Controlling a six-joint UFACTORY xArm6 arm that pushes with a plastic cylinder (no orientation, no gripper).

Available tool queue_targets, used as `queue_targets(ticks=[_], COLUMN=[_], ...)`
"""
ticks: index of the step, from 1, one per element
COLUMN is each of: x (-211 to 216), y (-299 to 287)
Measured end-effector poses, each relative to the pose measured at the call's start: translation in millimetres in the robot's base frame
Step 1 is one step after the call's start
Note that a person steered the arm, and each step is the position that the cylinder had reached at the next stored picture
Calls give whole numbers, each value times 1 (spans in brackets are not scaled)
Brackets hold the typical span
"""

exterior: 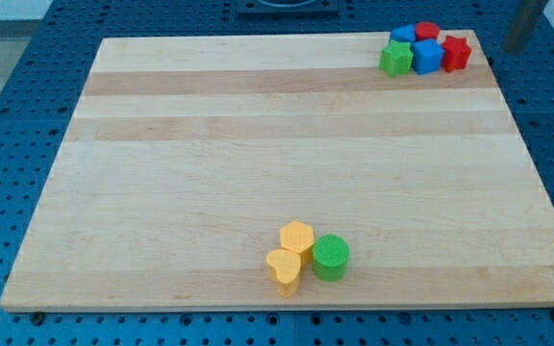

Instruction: Push the blue triangle to the top left of the red circle

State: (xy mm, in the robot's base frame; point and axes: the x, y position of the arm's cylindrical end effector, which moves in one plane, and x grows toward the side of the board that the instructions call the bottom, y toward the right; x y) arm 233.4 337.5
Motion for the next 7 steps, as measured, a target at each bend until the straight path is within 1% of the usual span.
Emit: queue_targets(ticks=[2, 3, 5, 6, 7], x=[-37, -37, -22, 4, 34], y=[-7, -41, -165, -220, -263])
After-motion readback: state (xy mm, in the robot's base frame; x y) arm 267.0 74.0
